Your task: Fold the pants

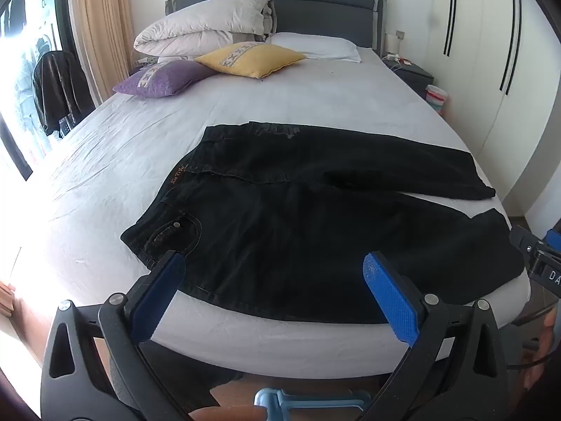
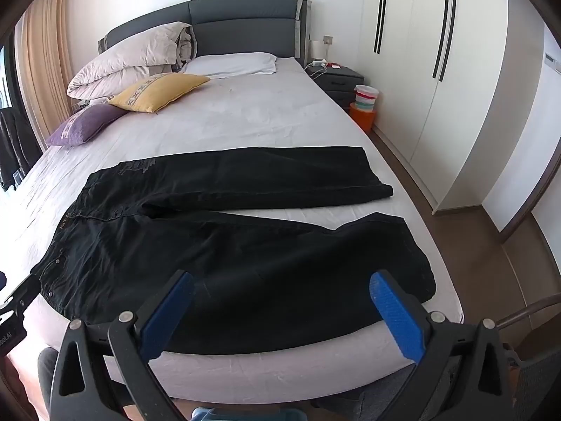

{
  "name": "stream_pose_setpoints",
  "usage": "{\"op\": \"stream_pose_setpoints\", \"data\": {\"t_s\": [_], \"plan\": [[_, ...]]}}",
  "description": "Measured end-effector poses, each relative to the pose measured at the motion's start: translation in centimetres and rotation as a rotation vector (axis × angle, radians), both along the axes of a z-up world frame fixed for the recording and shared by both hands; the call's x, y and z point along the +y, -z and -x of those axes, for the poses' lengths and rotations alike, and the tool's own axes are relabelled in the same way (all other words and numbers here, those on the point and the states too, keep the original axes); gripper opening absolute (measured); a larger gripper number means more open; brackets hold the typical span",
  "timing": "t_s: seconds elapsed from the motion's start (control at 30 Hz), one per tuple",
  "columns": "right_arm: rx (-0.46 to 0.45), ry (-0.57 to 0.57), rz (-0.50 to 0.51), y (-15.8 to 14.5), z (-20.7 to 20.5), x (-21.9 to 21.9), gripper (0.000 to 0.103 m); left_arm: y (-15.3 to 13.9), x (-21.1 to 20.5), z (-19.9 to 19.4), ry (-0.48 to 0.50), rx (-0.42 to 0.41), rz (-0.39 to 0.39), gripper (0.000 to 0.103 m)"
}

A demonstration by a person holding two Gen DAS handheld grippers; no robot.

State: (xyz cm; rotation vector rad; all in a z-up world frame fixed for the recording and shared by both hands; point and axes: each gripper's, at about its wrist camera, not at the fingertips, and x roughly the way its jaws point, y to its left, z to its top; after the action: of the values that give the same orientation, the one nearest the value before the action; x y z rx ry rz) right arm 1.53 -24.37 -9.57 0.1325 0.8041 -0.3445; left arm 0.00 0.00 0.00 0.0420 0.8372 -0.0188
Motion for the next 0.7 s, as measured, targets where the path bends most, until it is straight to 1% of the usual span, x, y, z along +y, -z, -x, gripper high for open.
{"op": "stream_pose_setpoints", "data": {"t_s": [0.2,0.3,0.4,0.7], "plan": [[0.005,-0.006,0.001,0.1,-0.4,-0.6,0.103,-0.1,0.0,0.1,-0.003,-0.004,0.002,0.103],[0.005,-0.009,0.002,-0.1,0.1,-1.0,0.103,0.0,-0.1,0.1,-0.002,-0.001,0.003,0.103],[0.003,-0.002,0.007,0.1,0.0,-0.3,0.103,0.0,-0.1,0.0,-0.003,0.002,0.009,0.103],[0.002,0.0,0.009,0.1,0.1,-0.3,0.103,0.3,0.0,0.2,-0.002,0.005,0.005,0.103]]}}
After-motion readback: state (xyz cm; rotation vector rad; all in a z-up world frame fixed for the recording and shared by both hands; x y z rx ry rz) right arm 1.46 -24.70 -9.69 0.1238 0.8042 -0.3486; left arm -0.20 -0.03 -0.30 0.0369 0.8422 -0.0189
